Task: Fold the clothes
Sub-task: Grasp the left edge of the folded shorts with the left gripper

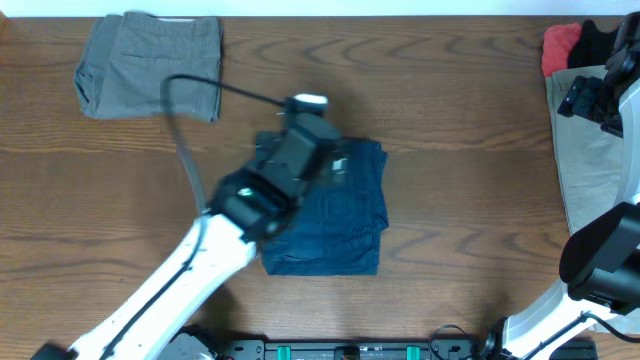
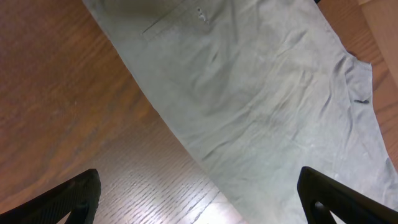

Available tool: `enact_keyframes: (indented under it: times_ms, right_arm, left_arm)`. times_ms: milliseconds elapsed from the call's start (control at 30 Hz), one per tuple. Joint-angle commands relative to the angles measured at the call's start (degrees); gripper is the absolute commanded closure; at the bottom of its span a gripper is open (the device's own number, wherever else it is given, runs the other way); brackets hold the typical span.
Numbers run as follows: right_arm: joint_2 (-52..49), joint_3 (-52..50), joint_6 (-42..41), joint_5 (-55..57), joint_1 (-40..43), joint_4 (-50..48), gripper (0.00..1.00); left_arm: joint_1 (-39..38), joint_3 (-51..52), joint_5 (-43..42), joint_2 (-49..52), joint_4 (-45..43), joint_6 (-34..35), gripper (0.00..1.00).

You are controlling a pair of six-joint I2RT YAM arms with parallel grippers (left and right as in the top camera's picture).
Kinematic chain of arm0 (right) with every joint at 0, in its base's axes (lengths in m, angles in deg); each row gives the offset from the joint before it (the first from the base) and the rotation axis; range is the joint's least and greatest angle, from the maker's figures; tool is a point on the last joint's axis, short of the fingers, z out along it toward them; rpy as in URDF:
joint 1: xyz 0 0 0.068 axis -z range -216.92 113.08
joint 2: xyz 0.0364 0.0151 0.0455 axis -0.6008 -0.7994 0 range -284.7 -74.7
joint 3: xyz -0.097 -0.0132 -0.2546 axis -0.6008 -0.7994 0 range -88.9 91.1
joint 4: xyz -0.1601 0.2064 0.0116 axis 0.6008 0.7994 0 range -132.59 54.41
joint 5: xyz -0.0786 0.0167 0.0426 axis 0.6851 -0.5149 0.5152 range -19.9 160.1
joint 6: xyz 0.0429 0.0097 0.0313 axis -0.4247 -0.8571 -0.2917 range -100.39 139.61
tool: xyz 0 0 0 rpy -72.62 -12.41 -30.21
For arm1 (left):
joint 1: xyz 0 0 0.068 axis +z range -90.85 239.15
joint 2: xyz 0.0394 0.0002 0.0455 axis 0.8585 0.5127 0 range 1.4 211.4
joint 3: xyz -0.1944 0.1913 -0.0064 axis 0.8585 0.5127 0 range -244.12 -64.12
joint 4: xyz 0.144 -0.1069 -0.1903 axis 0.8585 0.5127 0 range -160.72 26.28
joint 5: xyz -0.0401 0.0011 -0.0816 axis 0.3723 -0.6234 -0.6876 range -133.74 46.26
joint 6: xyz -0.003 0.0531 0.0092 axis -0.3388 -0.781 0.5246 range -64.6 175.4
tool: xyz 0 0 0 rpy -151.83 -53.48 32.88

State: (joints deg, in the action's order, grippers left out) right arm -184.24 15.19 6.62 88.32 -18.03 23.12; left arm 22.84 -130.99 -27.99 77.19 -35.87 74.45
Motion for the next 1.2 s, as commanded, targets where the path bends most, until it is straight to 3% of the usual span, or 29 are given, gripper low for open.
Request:
enact_keyframes:
  times_ms: [0, 67, 200, 533, 867, 1000, 1167]
  right_arm:
    - [-0.2, 0.3, -0.7, 0.6, 0.2, 0.0, 0.01]
    - [-0.2, 0.3, -0.7, 0.6, 0.2, 0.1, 0.01]
    - [-0.2, 0.3, -0.7, 0.6, 0.2, 0.0, 0.01]
    - [-0.2, 0.3, -0.7, 0.6, 0.2, 0.0, 0.01]
    - [-0.2, 0.3, -0.7, 0.6, 0.2, 0.1, 0.01]
    - [-0.2, 0.3, -0.7, 0.6, 0.2, 0.1, 0.01]
    - [-0.2, 0.3, -0.7, 0.6, 0.2, 0.0, 0.01]
  left_arm:
    - [6.1, 0.0, 1.0, -2.2, 6.8, 1.0, 0.02]
    - [10.3, 0.0, -1.3, -2.3, 11.7, 1.9, 0.02]
    - [18.5, 1.9, -14.9, -1.4, 15.9, 0.6, 0.02]
    - [28.2, 10.6, -39.2, 5.8, 9.7, -11.9, 0.02]
    - [29.4, 11.6, -42.3, 22.3, 4.6, -14.0, 0.0]
    - [29.4, 11.6, -45.7, 26.4, 4.4, -16.2, 0.09]
    - [29.4, 11.6, -47.0, 27.4, 4.4, -16.9, 0.31]
